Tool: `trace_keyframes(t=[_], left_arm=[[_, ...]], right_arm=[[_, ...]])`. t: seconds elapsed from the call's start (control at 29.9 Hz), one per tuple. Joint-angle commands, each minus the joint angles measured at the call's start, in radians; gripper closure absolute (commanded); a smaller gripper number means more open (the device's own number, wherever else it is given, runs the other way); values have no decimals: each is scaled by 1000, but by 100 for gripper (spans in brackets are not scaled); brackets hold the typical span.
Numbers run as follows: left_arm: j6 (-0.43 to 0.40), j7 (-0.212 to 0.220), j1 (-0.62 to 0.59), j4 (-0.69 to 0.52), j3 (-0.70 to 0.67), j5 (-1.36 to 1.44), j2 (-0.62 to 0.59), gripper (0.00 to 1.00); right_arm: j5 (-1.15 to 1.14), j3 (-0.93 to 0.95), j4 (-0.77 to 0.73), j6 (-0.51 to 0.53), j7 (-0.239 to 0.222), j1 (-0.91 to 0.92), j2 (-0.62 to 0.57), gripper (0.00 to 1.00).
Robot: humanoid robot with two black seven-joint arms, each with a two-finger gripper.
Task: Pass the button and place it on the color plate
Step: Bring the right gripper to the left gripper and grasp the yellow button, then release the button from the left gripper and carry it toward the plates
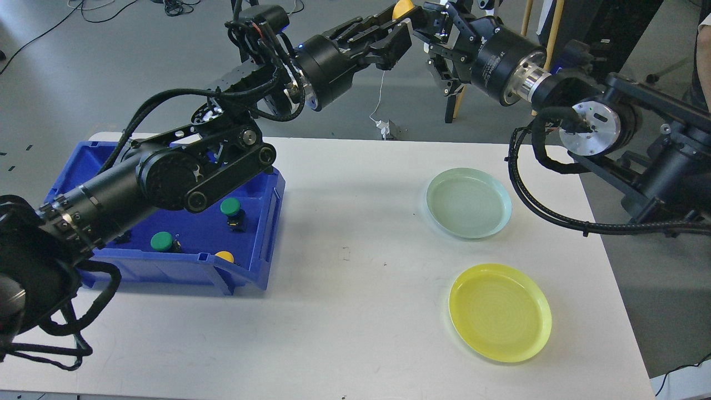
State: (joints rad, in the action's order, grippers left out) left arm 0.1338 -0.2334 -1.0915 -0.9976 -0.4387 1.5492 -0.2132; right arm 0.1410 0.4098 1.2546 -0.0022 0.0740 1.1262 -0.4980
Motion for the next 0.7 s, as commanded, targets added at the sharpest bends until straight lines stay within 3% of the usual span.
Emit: trace_keyframes(t=[0.0, 0.03, 0.1, 0.13, 0.17, 0.2, 0.5, 0.67], left_arm=[[0, 0, 2, 0, 0, -1, 0, 67], [0, 2, 2, 0, 0, -1, 0, 64], [1, 3, 2, 0, -2, -4, 1, 48], [0, 3, 2, 2, -3, -6, 3, 35], [0, 5, 2, 2, -3, -9, 6, 10], [0, 5, 2, 2, -5, -12, 12, 4], [-23, 26, 10, 2, -5, -18, 9, 1], [-45, 28, 42, 0, -11, -17, -38, 1]], right_arm=[[0, 0, -1, 1, 0, 0, 1, 83], [0, 0, -1, 1, 0, 0, -1, 83], [0, 0, -1, 1, 0, 0, 1, 83], [0, 0, -3, 1, 0, 0, -1, 83], [0, 0, -3, 1, 0, 0, -1, 83], [0, 0, -3, 1, 0, 0, -1, 83], [-1, -2, -9, -1, 0, -3, -10, 83], [-3, -16, -38, 8, -19, -22, -123, 83]])
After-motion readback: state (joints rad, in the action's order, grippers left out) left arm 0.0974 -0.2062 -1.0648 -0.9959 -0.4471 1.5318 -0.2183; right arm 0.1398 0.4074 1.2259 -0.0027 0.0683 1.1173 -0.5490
